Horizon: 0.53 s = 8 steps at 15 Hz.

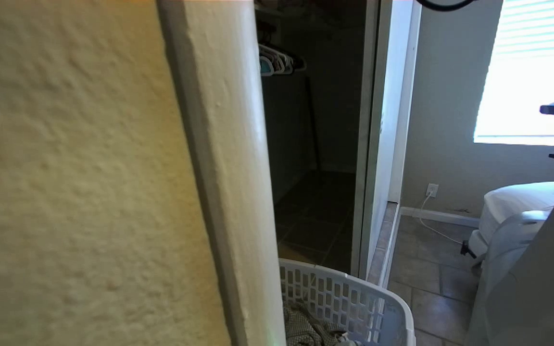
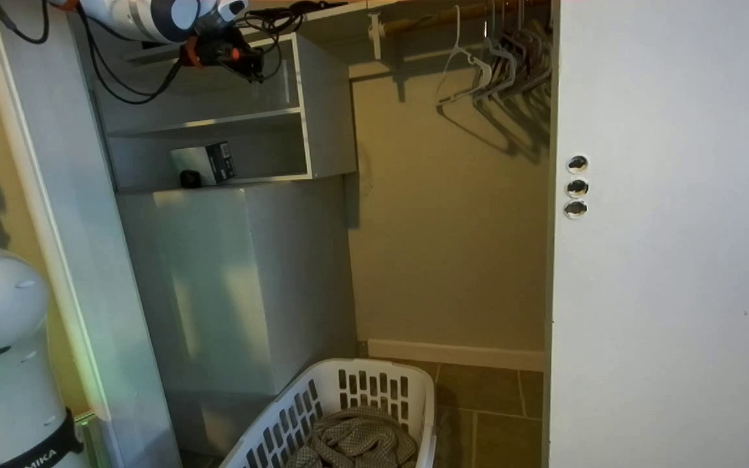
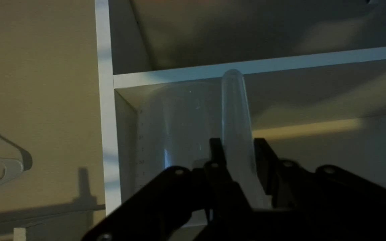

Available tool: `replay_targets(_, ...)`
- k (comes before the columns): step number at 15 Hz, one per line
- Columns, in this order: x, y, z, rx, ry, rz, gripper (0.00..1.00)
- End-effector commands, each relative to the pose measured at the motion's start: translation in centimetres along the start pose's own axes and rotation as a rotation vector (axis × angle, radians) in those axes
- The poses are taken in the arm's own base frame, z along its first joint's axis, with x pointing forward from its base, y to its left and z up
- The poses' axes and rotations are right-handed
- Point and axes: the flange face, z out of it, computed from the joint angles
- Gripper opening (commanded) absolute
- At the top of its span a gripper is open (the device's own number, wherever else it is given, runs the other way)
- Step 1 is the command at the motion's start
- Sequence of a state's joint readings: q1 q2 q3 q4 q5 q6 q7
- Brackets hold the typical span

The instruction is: Move the jug to the shelf below it

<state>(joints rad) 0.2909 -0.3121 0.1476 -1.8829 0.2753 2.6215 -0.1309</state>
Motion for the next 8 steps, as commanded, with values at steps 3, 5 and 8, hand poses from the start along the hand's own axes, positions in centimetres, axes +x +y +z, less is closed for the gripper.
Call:
replay_targets(3,-1.1,1.3,-2.3,0.029,0.013,-0.067,0.07)
replay_targets(5,-1.9,1.5,-2.7,0.055,0.012,-0.099,0.07)
replay_targets(8,-3.0,1.9,-3.7,0.115,0.025,-0.116,0.07)
